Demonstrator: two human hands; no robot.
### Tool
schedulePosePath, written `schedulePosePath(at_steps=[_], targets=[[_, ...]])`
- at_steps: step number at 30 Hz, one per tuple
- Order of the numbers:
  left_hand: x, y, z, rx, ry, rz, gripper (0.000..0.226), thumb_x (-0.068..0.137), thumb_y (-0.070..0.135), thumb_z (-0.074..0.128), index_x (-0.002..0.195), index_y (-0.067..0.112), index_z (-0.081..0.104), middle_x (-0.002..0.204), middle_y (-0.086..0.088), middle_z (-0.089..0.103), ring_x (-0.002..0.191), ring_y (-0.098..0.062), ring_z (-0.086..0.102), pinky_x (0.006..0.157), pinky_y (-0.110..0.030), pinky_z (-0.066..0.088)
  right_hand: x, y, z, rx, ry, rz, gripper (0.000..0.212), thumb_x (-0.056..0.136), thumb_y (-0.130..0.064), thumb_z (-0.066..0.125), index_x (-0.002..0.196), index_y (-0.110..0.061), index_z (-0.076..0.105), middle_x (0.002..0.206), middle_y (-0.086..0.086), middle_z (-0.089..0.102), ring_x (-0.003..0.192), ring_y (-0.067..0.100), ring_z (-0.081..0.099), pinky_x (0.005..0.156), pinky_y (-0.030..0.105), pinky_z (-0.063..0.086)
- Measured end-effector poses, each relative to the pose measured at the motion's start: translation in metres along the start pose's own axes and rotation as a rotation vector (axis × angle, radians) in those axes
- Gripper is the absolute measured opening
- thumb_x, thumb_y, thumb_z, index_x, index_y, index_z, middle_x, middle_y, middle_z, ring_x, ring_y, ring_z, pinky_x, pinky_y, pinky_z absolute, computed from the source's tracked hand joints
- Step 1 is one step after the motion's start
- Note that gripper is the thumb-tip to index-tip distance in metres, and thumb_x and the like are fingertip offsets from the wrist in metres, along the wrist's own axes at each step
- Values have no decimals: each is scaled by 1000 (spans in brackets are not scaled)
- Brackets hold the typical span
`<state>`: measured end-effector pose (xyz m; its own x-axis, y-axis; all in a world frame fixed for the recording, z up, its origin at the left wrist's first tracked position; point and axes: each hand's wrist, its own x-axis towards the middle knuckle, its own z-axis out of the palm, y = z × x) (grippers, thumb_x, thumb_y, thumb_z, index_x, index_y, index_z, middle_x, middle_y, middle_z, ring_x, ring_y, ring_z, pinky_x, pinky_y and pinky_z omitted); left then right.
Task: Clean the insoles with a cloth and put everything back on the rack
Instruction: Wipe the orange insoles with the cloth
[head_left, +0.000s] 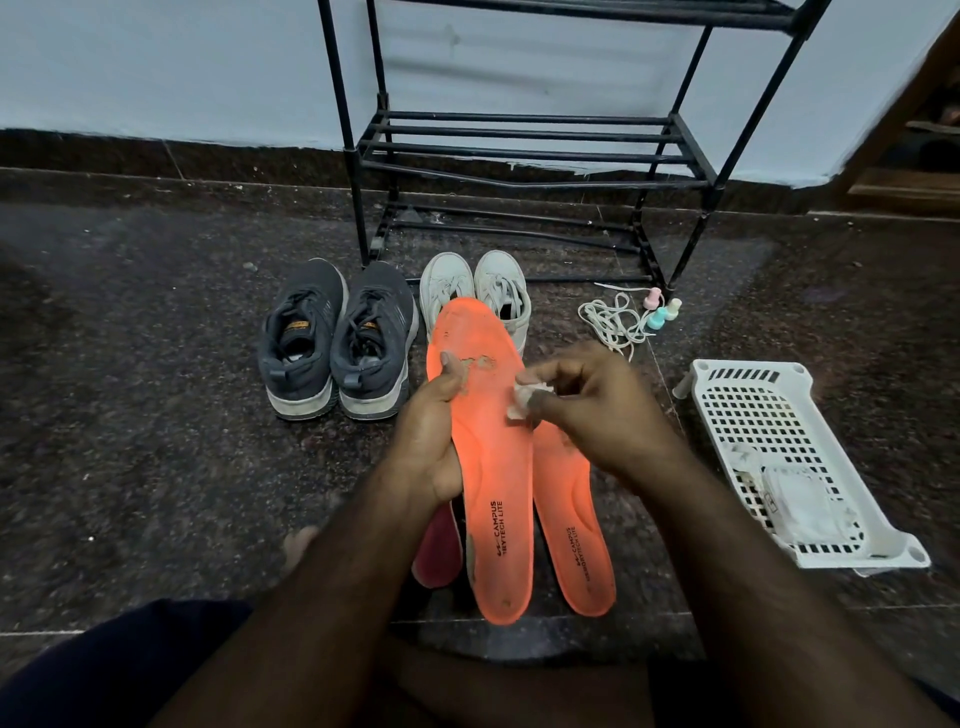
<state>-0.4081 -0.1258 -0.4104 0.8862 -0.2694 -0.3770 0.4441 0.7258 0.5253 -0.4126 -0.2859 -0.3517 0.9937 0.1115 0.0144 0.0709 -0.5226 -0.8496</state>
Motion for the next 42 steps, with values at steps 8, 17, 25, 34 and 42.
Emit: schedulePosePath(at_steps=[8,17,25,34,42], targets=[[9,-13,-7,28,-39,-7,65,94,53,50,131,0,56,116,-23,66,109,-38,65,103,-54,47,0,0,23,-465,142,-312,25,86,-20,53,97,-15,75,94,3,69,91,23,63,82,35,50],[16,-14,-14,2,31,36,70,85,53,62,132,1,56,119,-24,66,106,-40,67,89,-54,54,-9,-9,17,-532,-100,-228,11,87,-13,67,94,-16,76,94,0,66,92,16,61,76,23,42],[10,-15,-7,22,-30,-36,53,98,55,45,102,5,61,77,-11,63,68,-23,63,77,-39,54,-9,-6,28,-612,2,-173,18,91,-24,63,106,-19,71,102,4,66,97,21,61,81,29,41],[2,-29,4,155,-91,52,41,94,24,55,135,14,55,108,-19,69,95,-33,69,89,-50,55,6,-6,27,-399,200,-325,17,82,-8,69,97,-12,74,91,7,66,86,23,62,75,19,38],[-1,-28,4,226,-151,1,36,101,13,52,137,8,50,114,-26,65,101,-40,65,92,-61,51,11,-7,18,-409,155,-281,16,85,-11,67,98,-16,74,94,5,66,90,19,61,77,22,38]])
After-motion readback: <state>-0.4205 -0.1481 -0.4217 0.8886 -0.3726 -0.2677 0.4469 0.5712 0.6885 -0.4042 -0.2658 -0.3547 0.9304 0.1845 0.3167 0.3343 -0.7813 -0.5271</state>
